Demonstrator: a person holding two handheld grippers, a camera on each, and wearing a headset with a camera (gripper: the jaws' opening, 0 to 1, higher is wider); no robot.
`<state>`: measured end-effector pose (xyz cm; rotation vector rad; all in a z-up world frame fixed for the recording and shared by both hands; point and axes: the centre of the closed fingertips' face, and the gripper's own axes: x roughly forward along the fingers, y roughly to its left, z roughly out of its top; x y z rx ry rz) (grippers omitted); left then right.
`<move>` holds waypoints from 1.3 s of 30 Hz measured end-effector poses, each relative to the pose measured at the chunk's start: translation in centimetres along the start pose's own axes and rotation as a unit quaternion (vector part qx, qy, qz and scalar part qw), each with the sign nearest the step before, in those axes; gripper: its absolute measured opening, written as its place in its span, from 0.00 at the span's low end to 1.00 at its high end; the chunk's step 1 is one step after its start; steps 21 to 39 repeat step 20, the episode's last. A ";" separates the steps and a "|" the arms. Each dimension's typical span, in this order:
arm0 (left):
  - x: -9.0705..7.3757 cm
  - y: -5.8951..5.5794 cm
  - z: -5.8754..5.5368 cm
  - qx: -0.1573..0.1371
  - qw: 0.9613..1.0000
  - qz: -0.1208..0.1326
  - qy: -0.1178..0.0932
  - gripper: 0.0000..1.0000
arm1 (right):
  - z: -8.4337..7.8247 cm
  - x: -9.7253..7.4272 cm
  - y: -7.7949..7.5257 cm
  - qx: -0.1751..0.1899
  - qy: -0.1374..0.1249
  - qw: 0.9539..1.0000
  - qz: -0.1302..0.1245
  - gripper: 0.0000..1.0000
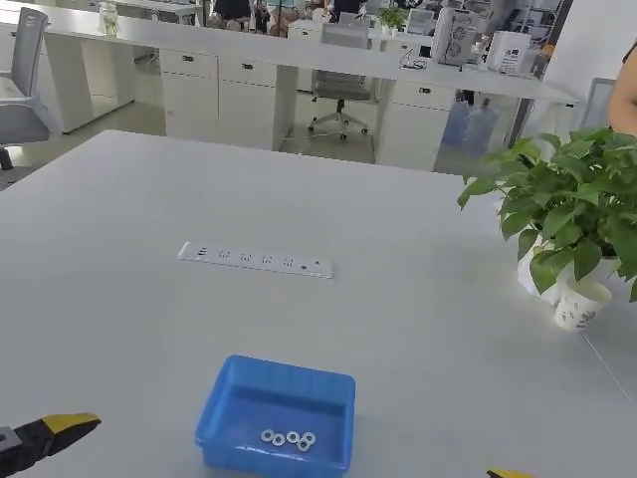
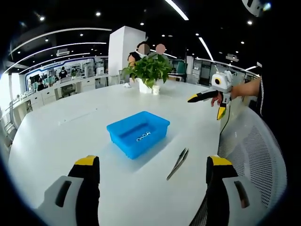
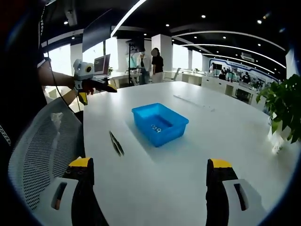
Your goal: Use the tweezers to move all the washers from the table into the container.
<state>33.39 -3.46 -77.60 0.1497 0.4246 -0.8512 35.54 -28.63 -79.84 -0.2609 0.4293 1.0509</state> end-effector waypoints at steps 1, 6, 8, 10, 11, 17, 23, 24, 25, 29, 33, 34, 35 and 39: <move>0.0 0.0 0.0 0.001 1.000 0.000 0.000 0.99 | 0.0 0.0 0.0 0.000 0.000 1.000 0.000 1.00; 0.0 0.0 0.1 0.003 1.000 0.000 -0.001 0.99 | 0.0 0.0 0.0 -0.001 0.001 1.000 0.000 1.00; 0.1 0.0 0.0 0.005 1.000 0.000 0.002 0.99 | 0.1 0.0 -0.1 -0.002 0.000 1.000 -0.001 1.00; 0.1 -0.1 -0.1 0.005 1.000 -0.002 0.002 0.99 | 0.1 0.0 -0.1 -0.003 0.001 1.000 -0.001 1.00; 0.1 -0.1 -0.1 0.005 1.000 -0.002 0.003 0.99 | 0.1 0.0 -0.1 -0.003 0.001 1.000 -0.001 1.00; 0.0 -0.2 -0.2 0.008 1.000 -0.003 0.004 0.99 | -0.1 0.0 -0.1 -0.003 0.002 1.000 -0.002 1.00; 0.0 -0.3 -0.2 0.011 1.000 -0.004 0.004 0.99 | 0.0 -0.1 0.0 -0.003 0.002 1.000 -0.002 1.00; 0.0 -0.3 -0.2 0.011 1.000 -0.004 0.004 0.99 | 0.0 -0.1 0.0 -0.003 0.002 1.000 -0.002 1.00; 0.0 -0.3 -0.2 0.011 1.000 -0.004 0.004 0.99 | 0.0 -0.1 0.0 -0.003 0.002 1.000 -0.002 1.00; 0.0 -0.3 -0.2 0.011 1.000 -0.004 0.004 0.99 | 0.0 -0.1 0.0 -0.003 0.002 1.000 -0.002 1.00; 0.0 -0.3 -0.2 0.011 1.000 -0.004 0.004 0.99 | 0.0 -0.1 0.0 -0.003 0.002 1.000 -0.002 1.00; 0.0 -0.3 -0.2 0.011 1.000 -0.004 0.004 0.99 | 0.0 -0.1 0.0 -0.003 0.002 1.000 -0.002 1.00; 0.0 -0.3 -0.2 0.011 1.000 -0.004 0.004 0.99 | 0.0 -0.1 0.0 -0.003 0.002 1.000 -0.002 1.00; 0.0 -0.3 -0.2 0.011 1.000 -0.004 0.004 0.99 | 0.0 -0.1 0.0 -0.003 0.002 1.000 -0.002 1.00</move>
